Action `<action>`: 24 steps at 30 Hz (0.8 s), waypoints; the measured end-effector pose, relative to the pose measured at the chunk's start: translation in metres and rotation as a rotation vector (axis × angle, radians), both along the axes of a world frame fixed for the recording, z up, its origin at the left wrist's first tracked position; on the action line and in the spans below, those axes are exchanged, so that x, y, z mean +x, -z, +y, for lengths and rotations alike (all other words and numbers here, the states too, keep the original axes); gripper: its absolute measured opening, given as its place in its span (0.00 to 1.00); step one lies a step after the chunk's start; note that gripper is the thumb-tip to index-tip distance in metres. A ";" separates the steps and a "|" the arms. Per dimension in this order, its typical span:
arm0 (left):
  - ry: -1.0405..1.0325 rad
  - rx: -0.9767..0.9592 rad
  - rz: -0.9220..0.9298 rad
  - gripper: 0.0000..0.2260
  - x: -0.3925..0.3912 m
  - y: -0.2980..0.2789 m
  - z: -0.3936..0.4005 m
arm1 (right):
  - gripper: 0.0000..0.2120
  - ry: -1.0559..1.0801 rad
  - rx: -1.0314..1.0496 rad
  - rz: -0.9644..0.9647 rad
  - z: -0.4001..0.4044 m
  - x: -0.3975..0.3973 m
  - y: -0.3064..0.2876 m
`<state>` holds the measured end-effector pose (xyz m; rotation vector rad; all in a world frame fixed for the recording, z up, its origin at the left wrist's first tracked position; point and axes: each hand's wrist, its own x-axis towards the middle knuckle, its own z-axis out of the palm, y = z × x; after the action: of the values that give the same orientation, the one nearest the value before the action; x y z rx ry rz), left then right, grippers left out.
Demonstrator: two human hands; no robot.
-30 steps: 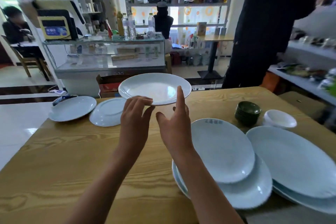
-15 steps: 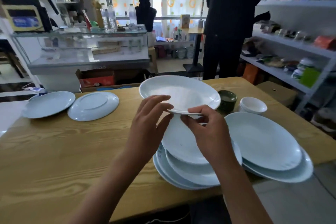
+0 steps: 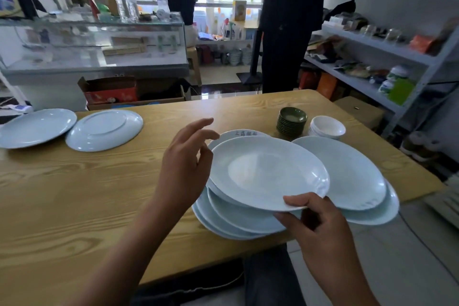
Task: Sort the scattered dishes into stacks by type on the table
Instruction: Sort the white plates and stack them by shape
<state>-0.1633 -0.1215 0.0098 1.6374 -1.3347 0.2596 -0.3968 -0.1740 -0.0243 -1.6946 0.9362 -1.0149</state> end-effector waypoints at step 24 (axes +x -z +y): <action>0.240 0.173 -0.145 0.09 -0.084 -0.008 -0.055 | 0.12 0.508 -0.137 0.176 -0.048 -0.090 0.035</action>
<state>-0.2476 -0.1761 0.0178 1.6043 -1.6882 0.1233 -0.4863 -0.2220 -0.0596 -1.7164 1.4921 -1.2946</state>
